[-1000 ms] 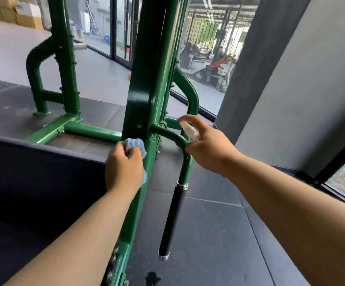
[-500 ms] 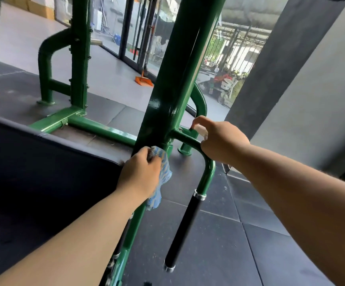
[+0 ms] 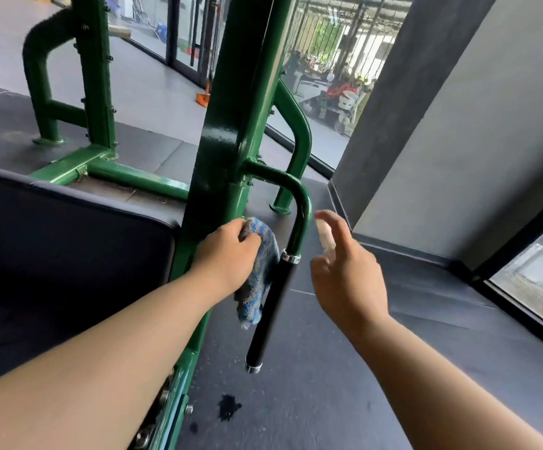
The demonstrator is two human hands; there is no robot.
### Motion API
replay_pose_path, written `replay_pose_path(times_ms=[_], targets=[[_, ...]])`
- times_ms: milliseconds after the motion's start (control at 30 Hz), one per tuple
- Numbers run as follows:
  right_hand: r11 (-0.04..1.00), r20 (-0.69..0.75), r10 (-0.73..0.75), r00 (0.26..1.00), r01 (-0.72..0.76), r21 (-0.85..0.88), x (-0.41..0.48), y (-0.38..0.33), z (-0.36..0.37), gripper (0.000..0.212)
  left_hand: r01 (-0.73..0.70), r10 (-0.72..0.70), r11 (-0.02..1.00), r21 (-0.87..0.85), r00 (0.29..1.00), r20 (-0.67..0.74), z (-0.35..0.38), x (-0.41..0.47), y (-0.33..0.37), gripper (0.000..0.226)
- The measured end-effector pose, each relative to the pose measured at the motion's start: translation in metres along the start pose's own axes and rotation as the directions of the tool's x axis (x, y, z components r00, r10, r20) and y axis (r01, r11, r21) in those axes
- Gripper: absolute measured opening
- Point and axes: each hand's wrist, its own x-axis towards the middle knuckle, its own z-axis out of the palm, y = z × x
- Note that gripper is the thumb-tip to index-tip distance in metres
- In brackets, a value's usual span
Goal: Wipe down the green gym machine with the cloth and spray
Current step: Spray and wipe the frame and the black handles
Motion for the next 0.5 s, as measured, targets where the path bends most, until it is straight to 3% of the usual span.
replay_pose_path(times_ms=[200, 267, 367, 434, 500], targets=[[0.992, 0.068, 0.122, 0.99, -0.123, 0.021, -0.045, 0.013, 0.037, 0.054, 0.046, -0.046, 0.999, 0.007, 0.999, 0.028, 0.014, -0.009, -0.006, 0.021], [0.956, 0.084, 0.218, 0.972, -0.23, 0.182, -0.047, 0.018, 0.043, 0.043, 0.04, -0.041, 0.999, 0.024, 0.998, 0.048, 0.017, -0.013, -0.009, 0.021], [0.757, 0.186, 0.349, 0.919, -0.393, 0.522, -0.047, 0.025, 0.055, 0.005, 0.044, -0.045, 0.999, 0.018, 0.997, 0.059, 0.019, -0.017, -0.017, 0.021], [0.611, 0.243, 0.391, 0.888, -0.448, 0.653, -0.049, 0.026, 0.062, 0.018, 0.065, -0.065, 0.998, 0.017, 0.997, 0.051, 0.017, -0.019, -0.021, 0.022], [0.508, 0.285, 0.455, 0.844, -0.509, 0.695, -0.052, 0.023, 0.066, 0.047, 0.08, -0.08, 0.997, 0.017, 0.996, 0.04, 0.014, -0.02, -0.026, 0.022]])
